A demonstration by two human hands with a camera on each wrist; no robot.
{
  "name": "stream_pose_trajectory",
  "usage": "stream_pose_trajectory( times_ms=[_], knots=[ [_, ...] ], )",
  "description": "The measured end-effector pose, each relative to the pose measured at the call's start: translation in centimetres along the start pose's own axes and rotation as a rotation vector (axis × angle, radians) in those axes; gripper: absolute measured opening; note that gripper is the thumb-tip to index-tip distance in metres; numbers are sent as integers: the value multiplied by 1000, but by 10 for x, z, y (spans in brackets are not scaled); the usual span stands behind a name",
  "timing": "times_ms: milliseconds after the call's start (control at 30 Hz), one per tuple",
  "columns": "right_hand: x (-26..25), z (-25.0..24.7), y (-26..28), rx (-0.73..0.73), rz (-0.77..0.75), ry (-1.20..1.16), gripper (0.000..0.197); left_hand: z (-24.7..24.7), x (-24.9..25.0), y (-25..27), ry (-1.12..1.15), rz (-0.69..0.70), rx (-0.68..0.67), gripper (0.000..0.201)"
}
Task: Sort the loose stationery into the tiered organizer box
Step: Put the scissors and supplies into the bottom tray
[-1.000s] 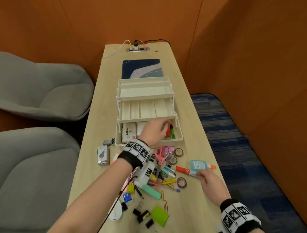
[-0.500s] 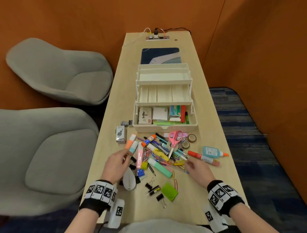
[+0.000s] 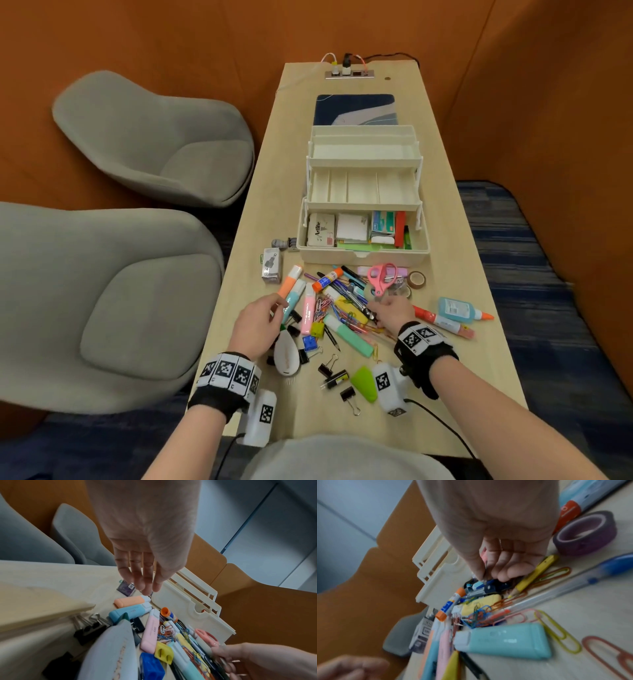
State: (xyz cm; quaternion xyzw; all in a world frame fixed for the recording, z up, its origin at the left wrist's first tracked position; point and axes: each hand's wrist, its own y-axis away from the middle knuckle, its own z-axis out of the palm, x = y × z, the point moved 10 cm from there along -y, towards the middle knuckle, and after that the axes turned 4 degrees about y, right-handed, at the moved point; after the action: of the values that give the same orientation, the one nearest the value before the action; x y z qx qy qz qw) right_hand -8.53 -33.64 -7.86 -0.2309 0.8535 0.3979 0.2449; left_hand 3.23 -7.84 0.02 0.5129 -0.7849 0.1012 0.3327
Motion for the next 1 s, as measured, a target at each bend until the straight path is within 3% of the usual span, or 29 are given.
stream_pose_trajectory(
  times_ms=[200,333,433,567,667,800,900,1000],
  knots=[
    [18,-23,30,-134,-14,-352,5,-1,3,-1,-37,19,-18,16],
    [45,-45,56,-175,-65,-423,20,23,21,0,-90,100,-105,15],
    [70,-62,72,-145,-44,-476,18,60,49,4,-168,245,-214,17],
    [93,-70,88,-168,-8,-566,32,112,93,11,-315,454,-323,29],
    [103,-72,93,-168,11,-590,28,145,117,19,-437,569,-401,40],
    [110,-73,92,-155,43,-636,30,173,128,30,-568,649,-472,38],
    [108,-74,89,-139,37,-673,36,175,132,35,-540,693,-462,32],
    [103,-75,87,-133,11,-688,42,156,135,23,-453,634,-338,32]
  ],
)
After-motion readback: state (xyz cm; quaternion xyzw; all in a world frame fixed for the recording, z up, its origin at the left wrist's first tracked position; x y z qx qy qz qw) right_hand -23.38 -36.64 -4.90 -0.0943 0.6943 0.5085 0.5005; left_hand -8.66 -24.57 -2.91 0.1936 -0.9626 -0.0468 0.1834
